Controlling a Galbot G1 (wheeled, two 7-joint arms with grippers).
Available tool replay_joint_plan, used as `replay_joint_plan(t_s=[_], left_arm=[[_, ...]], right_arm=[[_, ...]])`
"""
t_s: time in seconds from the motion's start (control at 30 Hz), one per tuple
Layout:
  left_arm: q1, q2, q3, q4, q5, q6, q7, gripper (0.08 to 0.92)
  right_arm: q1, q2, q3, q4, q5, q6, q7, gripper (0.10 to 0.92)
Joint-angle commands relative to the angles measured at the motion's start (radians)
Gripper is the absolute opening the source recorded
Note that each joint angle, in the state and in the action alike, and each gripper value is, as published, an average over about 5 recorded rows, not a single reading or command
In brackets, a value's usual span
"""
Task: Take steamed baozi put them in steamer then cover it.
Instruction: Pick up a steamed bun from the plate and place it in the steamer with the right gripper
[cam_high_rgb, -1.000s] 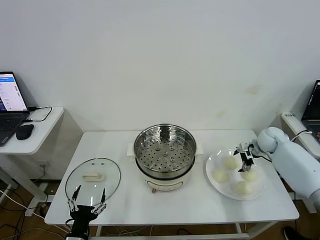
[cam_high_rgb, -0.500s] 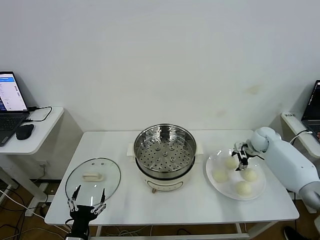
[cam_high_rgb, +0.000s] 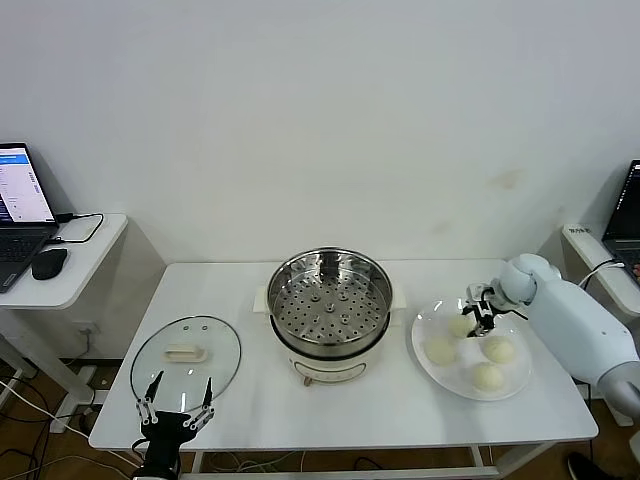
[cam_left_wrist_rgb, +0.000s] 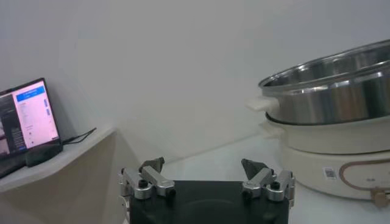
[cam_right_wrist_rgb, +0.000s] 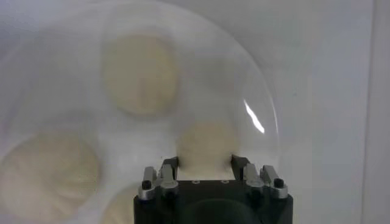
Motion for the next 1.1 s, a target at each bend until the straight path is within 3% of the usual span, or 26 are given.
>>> replay_joint_plan(t_s=[0.03,0.3,0.67,1.1], left_arm=[[-0.001,0.001,0.001,-0.001,-0.001,0.0,0.0,0.823],[-0.011,0.011,0.013,-0.002,-0.002,0.0,0.001,0.823],[-0.021,0.035,0.012,-0.008,-0.014,0.0,0.001,0.823],[-0.02,0.059,-0.035,-0.009,-0.046,0.001,0.002,0.823]], right_arm=[[0.192,-0.14,-0.134,0.159,0.206,-0.028,-0.013,0.557],[0.484,-0.197,-0.346,0.299,0.432,-0.073,-0.028,0.565],[0.763,0.037,-0.614,0.315,0.636,-0.01,0.067,0.571],[0.71,0.299,-0.802,0.282,0.5,0.232,0.153,0.577]])
